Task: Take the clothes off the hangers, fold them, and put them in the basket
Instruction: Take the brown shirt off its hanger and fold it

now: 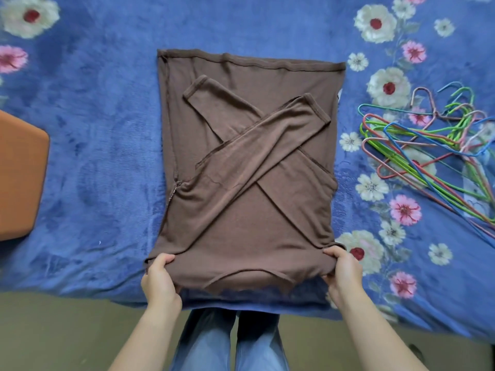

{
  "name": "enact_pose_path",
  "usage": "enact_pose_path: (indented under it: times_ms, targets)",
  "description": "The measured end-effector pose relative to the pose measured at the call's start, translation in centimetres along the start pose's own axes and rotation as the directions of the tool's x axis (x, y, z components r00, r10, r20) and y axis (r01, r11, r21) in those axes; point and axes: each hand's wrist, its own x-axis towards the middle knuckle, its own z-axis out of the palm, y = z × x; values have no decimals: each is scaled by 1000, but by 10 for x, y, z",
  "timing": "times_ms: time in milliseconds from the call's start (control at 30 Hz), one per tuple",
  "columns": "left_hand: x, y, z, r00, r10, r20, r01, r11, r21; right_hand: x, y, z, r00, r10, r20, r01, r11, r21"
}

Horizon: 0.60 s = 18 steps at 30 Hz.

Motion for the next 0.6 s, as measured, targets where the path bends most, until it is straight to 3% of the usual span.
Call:
enact_pose_path:
  times_ms: [300, 500, 600]
  targets:
    - [-31, 136, 116, 921, 63, 385, -5, 989, -150, -11, -142, 68, 959, -98, 264, 51, 982, 181]
    - [-42, 217, 211, 775, 99, 625, 71, 968, -242, -16, -234, 133, 871, -262, 415, 41, 882, 470]
    - [-39, 218, 231, 725, 95, 682, -11, 992, -127, -5, -239, 153, 830, -264, 492, 43, 908, 416]
